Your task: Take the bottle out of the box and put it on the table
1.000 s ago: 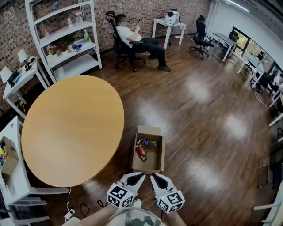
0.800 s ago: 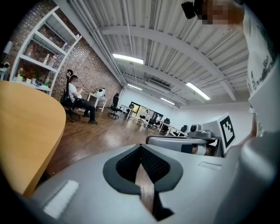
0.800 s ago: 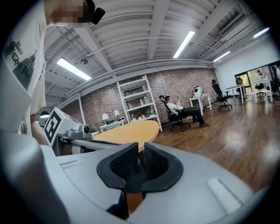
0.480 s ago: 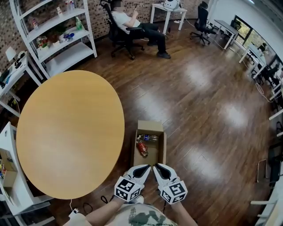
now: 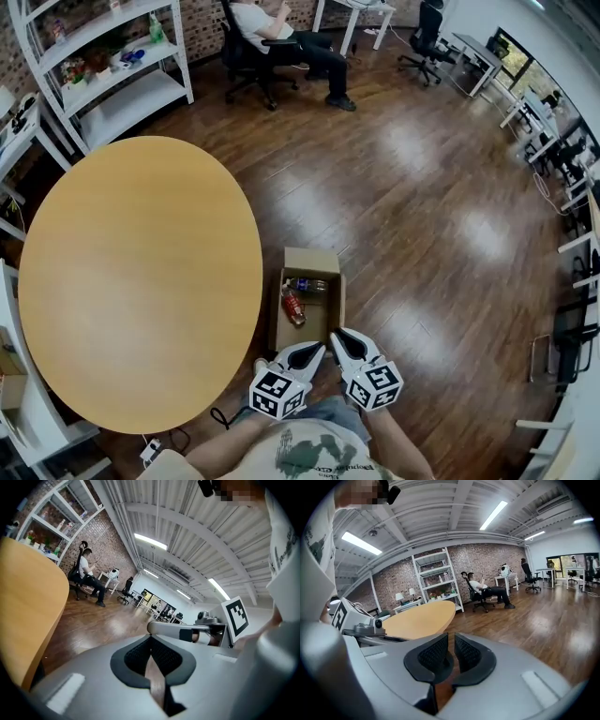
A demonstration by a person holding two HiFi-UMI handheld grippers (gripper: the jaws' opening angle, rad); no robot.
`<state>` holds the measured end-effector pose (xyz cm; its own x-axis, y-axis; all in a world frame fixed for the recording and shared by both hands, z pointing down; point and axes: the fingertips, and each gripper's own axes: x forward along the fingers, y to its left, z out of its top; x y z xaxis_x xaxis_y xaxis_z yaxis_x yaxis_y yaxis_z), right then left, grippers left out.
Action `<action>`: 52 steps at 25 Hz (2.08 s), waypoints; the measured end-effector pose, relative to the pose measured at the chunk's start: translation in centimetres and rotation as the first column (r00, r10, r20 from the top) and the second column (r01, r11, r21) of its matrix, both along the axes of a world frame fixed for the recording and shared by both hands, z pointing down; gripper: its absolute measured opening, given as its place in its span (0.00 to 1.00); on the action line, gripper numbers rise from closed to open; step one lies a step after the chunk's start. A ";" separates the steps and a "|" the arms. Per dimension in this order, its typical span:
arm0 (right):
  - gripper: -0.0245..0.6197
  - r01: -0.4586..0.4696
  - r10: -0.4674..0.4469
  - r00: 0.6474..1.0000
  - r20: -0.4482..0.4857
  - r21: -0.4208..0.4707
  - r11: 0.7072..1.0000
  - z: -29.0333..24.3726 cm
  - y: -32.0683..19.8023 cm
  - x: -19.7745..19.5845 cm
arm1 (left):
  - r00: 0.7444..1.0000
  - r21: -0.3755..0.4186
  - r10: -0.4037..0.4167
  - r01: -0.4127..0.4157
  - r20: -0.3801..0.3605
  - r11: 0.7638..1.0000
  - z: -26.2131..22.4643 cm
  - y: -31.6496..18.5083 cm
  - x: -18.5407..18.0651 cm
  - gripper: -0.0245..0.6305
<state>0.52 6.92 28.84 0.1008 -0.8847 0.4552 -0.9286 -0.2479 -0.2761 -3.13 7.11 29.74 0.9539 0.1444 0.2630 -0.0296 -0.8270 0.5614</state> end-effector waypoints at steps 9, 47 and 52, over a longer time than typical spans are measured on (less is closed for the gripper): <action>0.11 0.093 -0.089 0.993 0.082 -0.043 0.995 5.5 -1.6 3.7 | 0.994 -0.088 -0.102 0.106 0.050 0.990 2.4 -0.9 2.9 0.04; 0.28 0.282 -0.141 0.924 0.356 -0.380 0.881 54.4 -4.1 6.0 | 0.895 -0.147 -0.206 0.284 0.397 0.948 38.8 -5.8 2.8 0.04; 0.32 0.270 -0.137 0.940 0.313 -0.433 0.860 59.7 -5.1 6.7 | 0.893 -0.171 -0.170 0.261 0.418 0.950 41.2 -4.7 1.5 0.04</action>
<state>7.22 1.86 88.56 -0.2390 -0.5510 0.7996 -0.8818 -0.2215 -0.4163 -1.60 2.43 70.98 0.7924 0.0444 0.6083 -0.4484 -0.6338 0.6303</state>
